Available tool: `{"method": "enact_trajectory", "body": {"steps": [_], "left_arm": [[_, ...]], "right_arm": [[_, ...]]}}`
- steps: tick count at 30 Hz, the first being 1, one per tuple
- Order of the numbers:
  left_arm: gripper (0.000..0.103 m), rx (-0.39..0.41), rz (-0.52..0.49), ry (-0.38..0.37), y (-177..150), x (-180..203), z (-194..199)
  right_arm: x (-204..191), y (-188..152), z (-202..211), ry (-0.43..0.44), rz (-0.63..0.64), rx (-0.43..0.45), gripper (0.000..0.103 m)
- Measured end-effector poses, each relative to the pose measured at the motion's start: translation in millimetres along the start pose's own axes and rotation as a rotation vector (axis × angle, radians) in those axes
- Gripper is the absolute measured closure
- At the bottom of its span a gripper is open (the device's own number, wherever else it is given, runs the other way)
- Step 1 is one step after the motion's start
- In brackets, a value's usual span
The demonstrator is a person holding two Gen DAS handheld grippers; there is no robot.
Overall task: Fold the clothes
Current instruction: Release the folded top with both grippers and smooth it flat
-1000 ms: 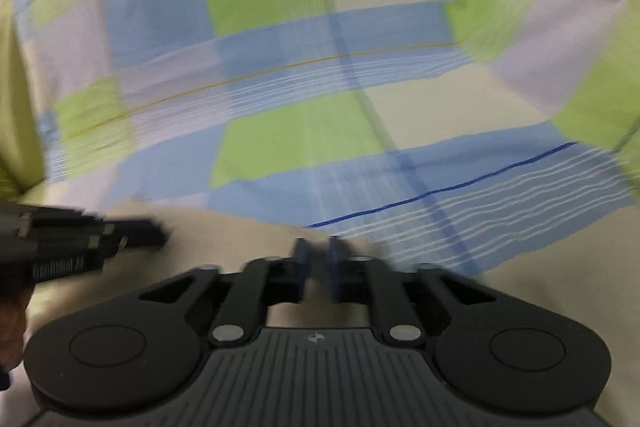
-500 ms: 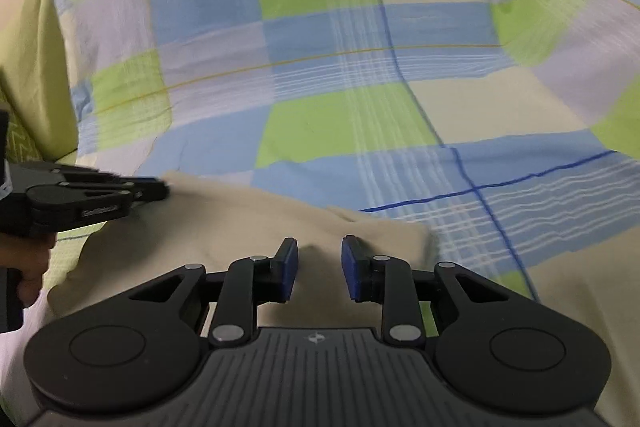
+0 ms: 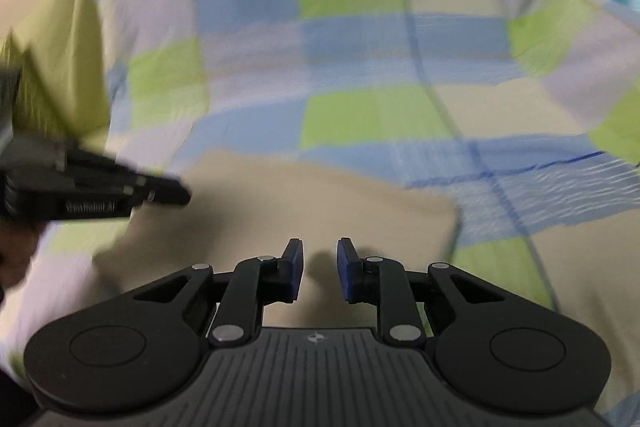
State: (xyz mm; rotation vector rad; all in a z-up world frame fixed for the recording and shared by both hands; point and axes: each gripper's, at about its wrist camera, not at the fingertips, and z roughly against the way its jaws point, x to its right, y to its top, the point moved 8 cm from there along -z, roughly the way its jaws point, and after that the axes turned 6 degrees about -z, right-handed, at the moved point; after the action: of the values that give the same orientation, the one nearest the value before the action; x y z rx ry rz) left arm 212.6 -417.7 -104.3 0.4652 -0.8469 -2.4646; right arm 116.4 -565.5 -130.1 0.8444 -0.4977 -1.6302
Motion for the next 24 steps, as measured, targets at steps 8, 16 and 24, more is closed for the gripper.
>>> {"method": "enact_trajectory", "body": {"steps": [8, 16, 24], "left_arm": [[0.094, -0.057, -0.037, 0.06, -21, -8, 1], [0.094, -0.052, -0.07, 0.105, -24, -6, 6], [0.094, -0.033, -0.084, 0.068, -21, 9, 17]], "right_arm": [[5, -8, 2, -0.133, 0.094, -0.048, 0.081], [10, -19, 11, -0.193, 0.115, -0.069, 0.079], [-1, -19, 42, -0.143, 0.06, -0.006, 0.076]]}}
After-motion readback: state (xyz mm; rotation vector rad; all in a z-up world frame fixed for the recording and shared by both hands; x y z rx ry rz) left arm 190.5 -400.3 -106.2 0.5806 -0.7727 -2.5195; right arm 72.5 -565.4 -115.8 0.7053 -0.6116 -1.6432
